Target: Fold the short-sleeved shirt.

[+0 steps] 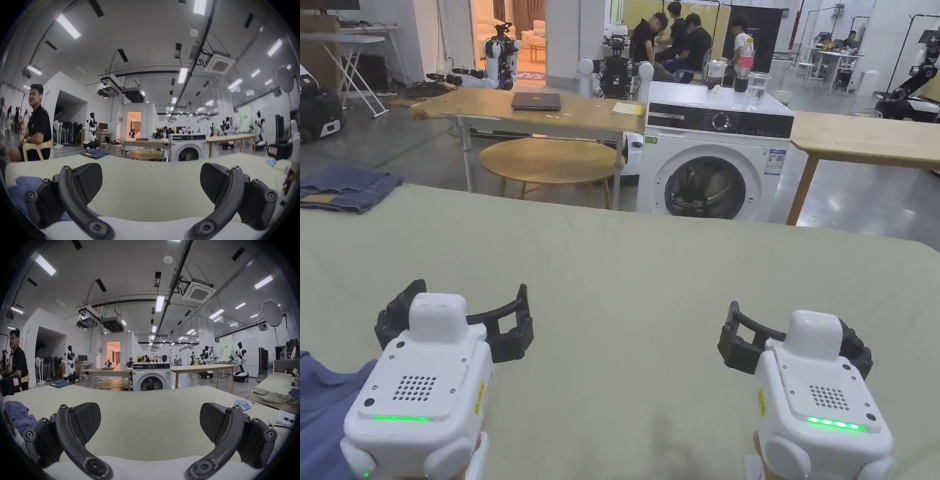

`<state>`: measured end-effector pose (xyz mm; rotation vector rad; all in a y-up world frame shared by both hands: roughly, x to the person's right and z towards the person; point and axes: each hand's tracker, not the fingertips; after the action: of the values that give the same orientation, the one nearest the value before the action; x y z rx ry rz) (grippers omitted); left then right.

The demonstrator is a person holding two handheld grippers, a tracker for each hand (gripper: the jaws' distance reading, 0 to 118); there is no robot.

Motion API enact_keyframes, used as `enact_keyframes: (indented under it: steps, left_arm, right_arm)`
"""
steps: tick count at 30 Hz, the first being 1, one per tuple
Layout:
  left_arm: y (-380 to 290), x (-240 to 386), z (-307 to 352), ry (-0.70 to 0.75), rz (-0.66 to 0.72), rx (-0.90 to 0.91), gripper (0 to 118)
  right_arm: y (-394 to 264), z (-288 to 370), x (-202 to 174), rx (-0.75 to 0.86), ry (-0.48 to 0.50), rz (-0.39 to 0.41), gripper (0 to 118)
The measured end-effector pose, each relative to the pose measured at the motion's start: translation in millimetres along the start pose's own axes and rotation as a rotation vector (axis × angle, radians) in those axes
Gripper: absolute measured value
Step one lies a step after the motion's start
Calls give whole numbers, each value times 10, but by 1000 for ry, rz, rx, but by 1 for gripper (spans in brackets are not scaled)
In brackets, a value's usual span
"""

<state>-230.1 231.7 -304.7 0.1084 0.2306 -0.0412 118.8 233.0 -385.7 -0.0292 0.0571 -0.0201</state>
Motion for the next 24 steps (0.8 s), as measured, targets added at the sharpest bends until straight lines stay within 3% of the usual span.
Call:
enact_keyframes:
  steps: [6, 16, 24]
  left_arm:
    - [13, 115, -163, -40, -146, -100, 118]
    - [-39, 68, -236, -29, -70, -214, 118]
    - [-75, -24, -138, -1, 23, -213, 118]
  right_arm:
    - [-28, -70, -27, -40, -8, 33, 118]
    - [-52, 4, -83, -36, 0, 77, 118]
    - [-27, 32, -93, -45, -12, 35, 118]
